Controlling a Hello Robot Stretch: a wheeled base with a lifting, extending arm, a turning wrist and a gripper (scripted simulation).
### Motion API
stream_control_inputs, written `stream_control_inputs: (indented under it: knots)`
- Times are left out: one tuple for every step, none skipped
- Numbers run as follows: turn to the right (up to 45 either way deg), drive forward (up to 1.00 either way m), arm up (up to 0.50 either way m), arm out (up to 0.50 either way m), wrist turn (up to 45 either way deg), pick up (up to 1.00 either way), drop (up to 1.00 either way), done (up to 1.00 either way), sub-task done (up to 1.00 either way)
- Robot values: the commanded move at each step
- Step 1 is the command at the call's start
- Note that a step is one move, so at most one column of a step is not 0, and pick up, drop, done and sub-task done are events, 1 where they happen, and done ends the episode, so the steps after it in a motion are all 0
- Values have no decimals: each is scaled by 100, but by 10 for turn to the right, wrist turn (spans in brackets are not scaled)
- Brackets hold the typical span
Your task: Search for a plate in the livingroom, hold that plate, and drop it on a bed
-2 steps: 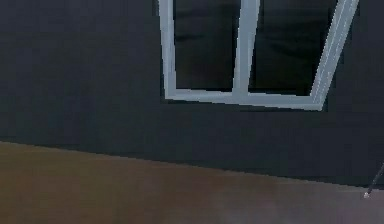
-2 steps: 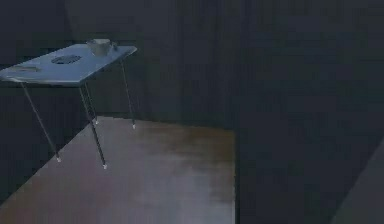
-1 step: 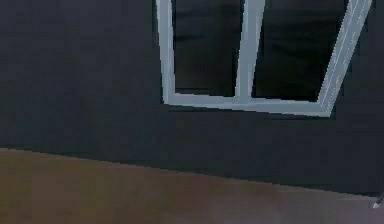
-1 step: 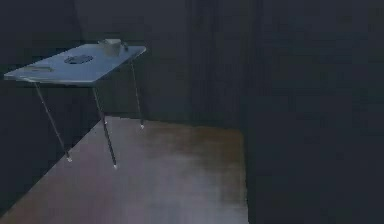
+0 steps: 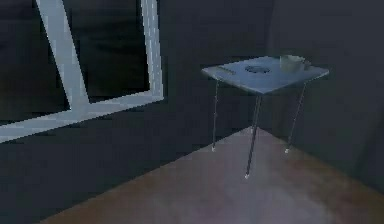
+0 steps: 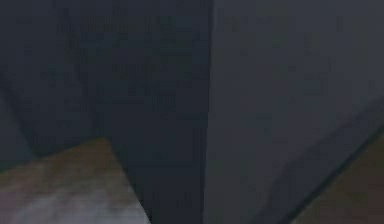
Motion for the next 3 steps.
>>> stream_control_inputs:
  knots:
    - [390, 0, 0, 0, 0, 0, 0, 0, 0]
    - [0, 100, 0, 0, 0, 0, 0, 0, 0]
    - [240, 0, 0, 0, 0, 0, 0, 0, 0]
